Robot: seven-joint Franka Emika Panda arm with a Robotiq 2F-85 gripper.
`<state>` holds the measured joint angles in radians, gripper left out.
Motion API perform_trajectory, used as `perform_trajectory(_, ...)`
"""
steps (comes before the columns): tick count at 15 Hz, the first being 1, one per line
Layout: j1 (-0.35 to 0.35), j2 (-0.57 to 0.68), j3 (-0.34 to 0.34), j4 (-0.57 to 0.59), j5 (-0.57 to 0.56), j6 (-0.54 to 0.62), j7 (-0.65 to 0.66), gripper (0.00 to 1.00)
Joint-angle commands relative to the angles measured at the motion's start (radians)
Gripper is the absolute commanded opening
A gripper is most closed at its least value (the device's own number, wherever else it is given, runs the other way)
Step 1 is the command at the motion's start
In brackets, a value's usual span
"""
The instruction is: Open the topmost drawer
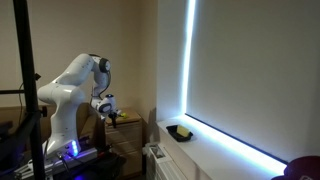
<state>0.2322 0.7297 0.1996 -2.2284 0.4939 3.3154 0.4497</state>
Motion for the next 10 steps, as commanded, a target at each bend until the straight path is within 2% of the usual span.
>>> perform_trajectory(1,-0.041,0.032,0.037,0.031,-0.029,-0.023,0.004,1.0)
perform_trajectory(4,-0.084,0.091,0.101,0.087,-0.054,0.01,0.002,1.0)
perform_trajectory(10,-0.045,0.144,0.062,0.133,-0.047,-0.034,0.008,1.0)
